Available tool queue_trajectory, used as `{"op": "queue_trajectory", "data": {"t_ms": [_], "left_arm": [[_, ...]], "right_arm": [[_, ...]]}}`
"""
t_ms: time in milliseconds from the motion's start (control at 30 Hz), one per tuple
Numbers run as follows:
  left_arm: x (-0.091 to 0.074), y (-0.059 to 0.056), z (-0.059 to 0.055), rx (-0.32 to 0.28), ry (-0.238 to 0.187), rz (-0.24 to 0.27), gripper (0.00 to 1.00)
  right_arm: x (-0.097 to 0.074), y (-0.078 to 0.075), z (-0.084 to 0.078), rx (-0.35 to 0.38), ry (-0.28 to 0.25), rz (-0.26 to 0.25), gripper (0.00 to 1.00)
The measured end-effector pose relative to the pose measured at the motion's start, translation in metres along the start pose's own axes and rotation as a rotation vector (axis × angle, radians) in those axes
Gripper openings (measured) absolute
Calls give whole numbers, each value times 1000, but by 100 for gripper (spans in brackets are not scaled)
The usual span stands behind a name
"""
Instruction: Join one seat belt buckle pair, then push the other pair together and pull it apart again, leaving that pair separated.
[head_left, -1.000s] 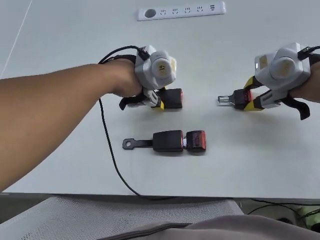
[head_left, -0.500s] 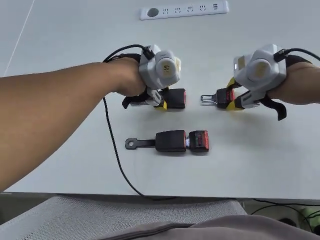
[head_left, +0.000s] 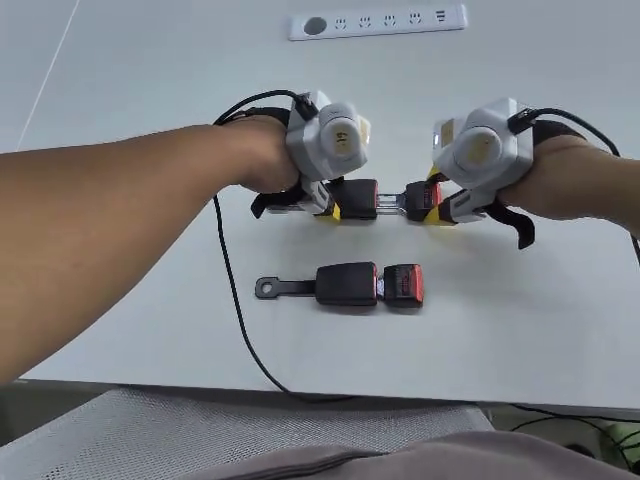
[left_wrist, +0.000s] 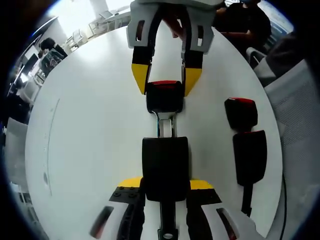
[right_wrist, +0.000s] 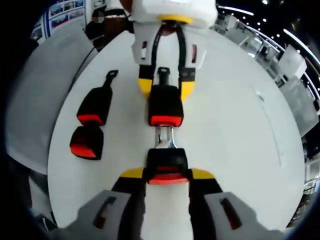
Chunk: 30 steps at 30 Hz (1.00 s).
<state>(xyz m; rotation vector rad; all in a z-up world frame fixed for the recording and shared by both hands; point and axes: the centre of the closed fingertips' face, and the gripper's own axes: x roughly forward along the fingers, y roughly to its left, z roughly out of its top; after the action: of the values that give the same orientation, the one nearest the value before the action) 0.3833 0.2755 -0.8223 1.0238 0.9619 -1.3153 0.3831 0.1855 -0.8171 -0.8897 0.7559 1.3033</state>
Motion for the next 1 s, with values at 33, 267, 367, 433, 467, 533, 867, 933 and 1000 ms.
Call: {"op": "queue_trajectory", "data": {"t_ms": [33, 267, 367, 433, 467, 533, 867, 933, 1000], "left_arm": [[0, 0, 0, -3, -1, 0, 32], [1, 1, 0, -14, -2, -3, 32], [1, 1, 1, -14, -2, -4, 32], [1, 1, 1, -21, 0, -3, 32], [1, 1, 1, -21, -1, -3, 32], [1, 1, 1, -32, -2, -2, 32], [2, 1, 1, -20, -9, -3, 32], [2, 1, 1, -16, -9, -4, 31], [2, 1, 2, -15, -5, -2, 31]], "right_arm": [[0, 0, -1, 1, 1, 0, 31], [-1, 0, -1, -1, 4, -2, 31], [-1, 0, -1, 0, 4, -3, 31], [-1, 0, -1, 1, 4, -3, 31], [-1, 0, -1, 2, 3, -3, 31], [-1, 0, 2, 3, -10, -3, 31], [4, 1, 11, -12, -32, 5, 29], [4, 1, 12, -15, -30, 7, 29], [4, 1, 13, -15, -21, 9, 28]]}}
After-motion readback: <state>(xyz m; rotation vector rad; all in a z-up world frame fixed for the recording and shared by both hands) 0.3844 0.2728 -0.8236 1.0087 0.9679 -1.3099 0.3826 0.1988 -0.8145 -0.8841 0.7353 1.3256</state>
